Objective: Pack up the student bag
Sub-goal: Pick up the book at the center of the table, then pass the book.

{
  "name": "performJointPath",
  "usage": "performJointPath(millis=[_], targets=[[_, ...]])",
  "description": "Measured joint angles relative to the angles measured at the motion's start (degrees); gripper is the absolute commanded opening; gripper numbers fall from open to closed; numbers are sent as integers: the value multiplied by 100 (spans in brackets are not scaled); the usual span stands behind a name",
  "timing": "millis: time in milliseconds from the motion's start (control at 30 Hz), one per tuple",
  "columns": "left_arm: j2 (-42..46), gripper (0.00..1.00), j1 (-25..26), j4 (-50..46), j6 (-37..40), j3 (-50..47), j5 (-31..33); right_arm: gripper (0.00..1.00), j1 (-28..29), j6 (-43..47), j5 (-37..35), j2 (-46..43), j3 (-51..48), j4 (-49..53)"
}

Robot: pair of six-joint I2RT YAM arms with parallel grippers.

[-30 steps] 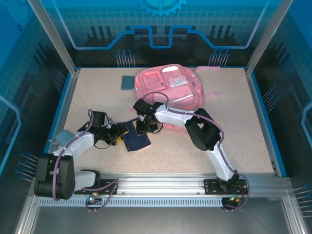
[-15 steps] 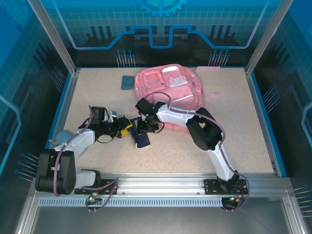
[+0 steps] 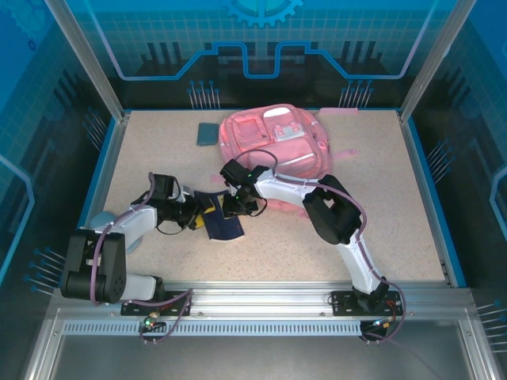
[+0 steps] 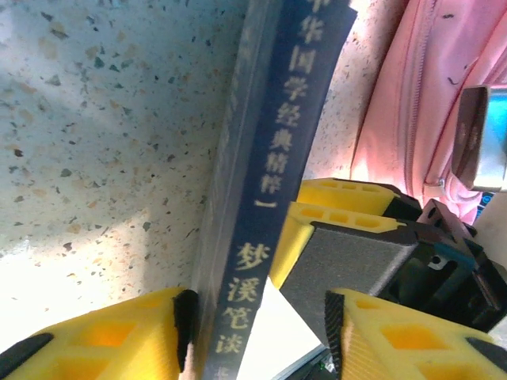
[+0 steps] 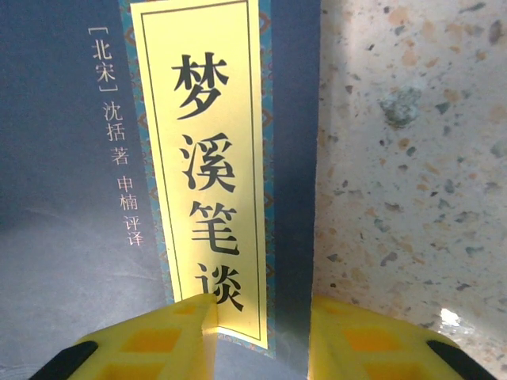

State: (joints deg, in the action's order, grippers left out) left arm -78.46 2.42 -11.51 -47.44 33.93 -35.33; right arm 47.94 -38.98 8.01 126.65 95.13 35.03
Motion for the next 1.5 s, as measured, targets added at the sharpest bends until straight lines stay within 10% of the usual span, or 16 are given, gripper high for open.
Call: performJointPath(millis=[400,600,933,1500], targets=[[92,8,28,-586,540,205,431,53,15,46,-151,-179,-98,2],[732,7,44,-708,584,529,579,81,-28,175,-455,-1281,-614,-59],[1113,8,354,26,-39,1134,564,94,-752,-341,-455,-4234,-2802,-1849],[181,7,1421,3073,-1843,1735,1012,99,-1814,-3849,1340,-4612,-5307,-6579]])
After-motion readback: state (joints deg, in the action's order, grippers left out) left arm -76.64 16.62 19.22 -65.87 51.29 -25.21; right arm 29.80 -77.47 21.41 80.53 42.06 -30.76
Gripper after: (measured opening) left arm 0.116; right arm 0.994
